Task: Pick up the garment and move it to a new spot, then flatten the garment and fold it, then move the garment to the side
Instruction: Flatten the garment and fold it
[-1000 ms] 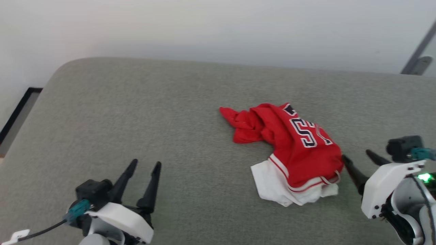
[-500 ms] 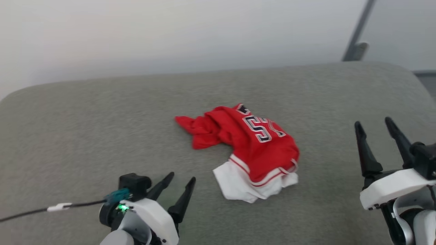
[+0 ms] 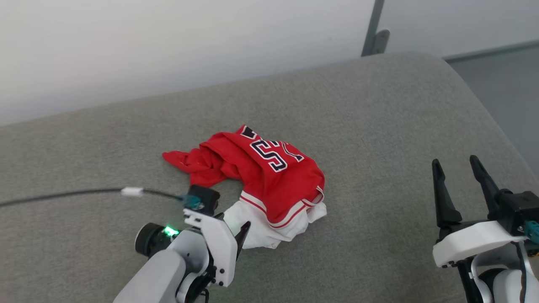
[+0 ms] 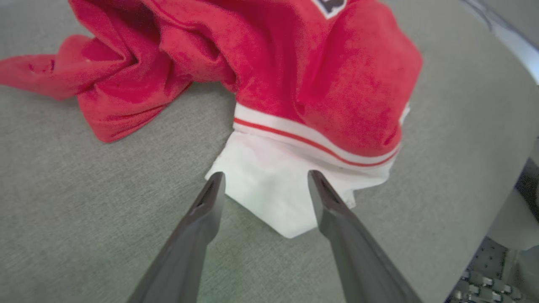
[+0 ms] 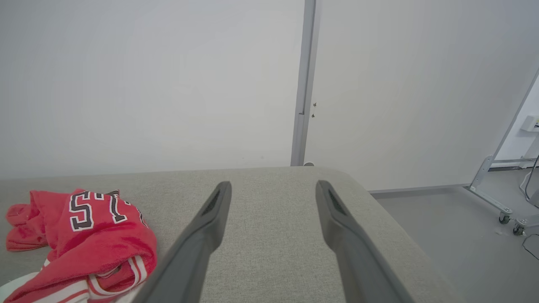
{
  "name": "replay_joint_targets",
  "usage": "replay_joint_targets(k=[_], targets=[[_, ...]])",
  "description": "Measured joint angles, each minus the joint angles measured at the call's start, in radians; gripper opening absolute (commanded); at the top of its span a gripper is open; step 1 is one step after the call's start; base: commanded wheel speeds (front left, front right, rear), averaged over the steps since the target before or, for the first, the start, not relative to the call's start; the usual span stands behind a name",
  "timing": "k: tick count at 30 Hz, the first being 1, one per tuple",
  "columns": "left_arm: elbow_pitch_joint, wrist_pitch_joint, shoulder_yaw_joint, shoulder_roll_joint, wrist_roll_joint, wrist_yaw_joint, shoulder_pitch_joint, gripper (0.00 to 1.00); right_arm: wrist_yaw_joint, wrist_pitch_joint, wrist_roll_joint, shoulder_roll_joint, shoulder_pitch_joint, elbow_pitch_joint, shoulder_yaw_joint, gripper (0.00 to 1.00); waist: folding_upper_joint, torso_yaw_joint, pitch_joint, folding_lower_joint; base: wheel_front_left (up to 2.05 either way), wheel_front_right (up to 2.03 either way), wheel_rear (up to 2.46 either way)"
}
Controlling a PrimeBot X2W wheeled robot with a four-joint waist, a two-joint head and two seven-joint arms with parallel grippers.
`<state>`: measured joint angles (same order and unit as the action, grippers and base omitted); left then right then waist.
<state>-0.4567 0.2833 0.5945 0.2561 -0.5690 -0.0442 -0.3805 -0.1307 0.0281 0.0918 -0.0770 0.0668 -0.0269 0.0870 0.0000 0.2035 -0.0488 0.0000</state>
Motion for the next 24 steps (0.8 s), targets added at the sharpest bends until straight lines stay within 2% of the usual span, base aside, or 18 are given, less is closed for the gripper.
replay_joint_targets(k=[10, 15, 16, 17, 20, 24], targets=[[-0.186, 0.180, 0.114, -0.026, 0.121, 0.070, -0.136, 1.00, 0.000, 0.011, 0.014, 0.013, 0.014, 0.022, -0.025, 1.00, 0.0000, 0.035, -0.051, 0.0000, 0.00, 0.00, 0.00], [-0.257, 0.217, 0.154, -0.061, 0.148, 0.065, -0.187, 1.00, 0.000, 0.023, 0.021, 0.017, 0.023, 0.032, -0.036, 1.00, 0.0001, 0.033, -0.062, 0.0000, 0.00, 0.00, 0.00], [-0.271, 0.225, 0.164, -0.067, 0.153, 0.062, -0.197, 0.45, 0.000, 0.026, 0.021, 0.017, 0.024, 0.035, -0.036, 1.00, 0.0000, 0.032, -0.063, 0.0000, 0.00, 0.00, 0.00], [-0.284, 0.231, 0.173, -0.075, 0.157, 0.051, -0.207, 0.00, 0.000, 0.027, 0.021, 0.017, 0.025, 0.037, -0.038, 1.00, 0.0000, 0.030, -0.063, 0.0000, 0.00, 0.00, 0.00], [-0.322, 0.255, 0.194, -0.103, 0.156, 0.020, -0.231, 0.00, 0.000, 0.035, 0.021, 0.018, 0.029, 0.047, -0.041, 1.00, 0.0000, 0.023, -0.064, 0.0000, 0.00, 0.00, 0.00], [-0.345, 0.248, 0.199, -0.121, 0.145, 0.001, -0.242, 0.00, 0.000, 0.043, 0.020, 0.019, 0.034, 0.051, -0.038, 1.00, 0.0000, 0.008, -0.058, 0.0000, 0.00, 0.00, 0.00]])
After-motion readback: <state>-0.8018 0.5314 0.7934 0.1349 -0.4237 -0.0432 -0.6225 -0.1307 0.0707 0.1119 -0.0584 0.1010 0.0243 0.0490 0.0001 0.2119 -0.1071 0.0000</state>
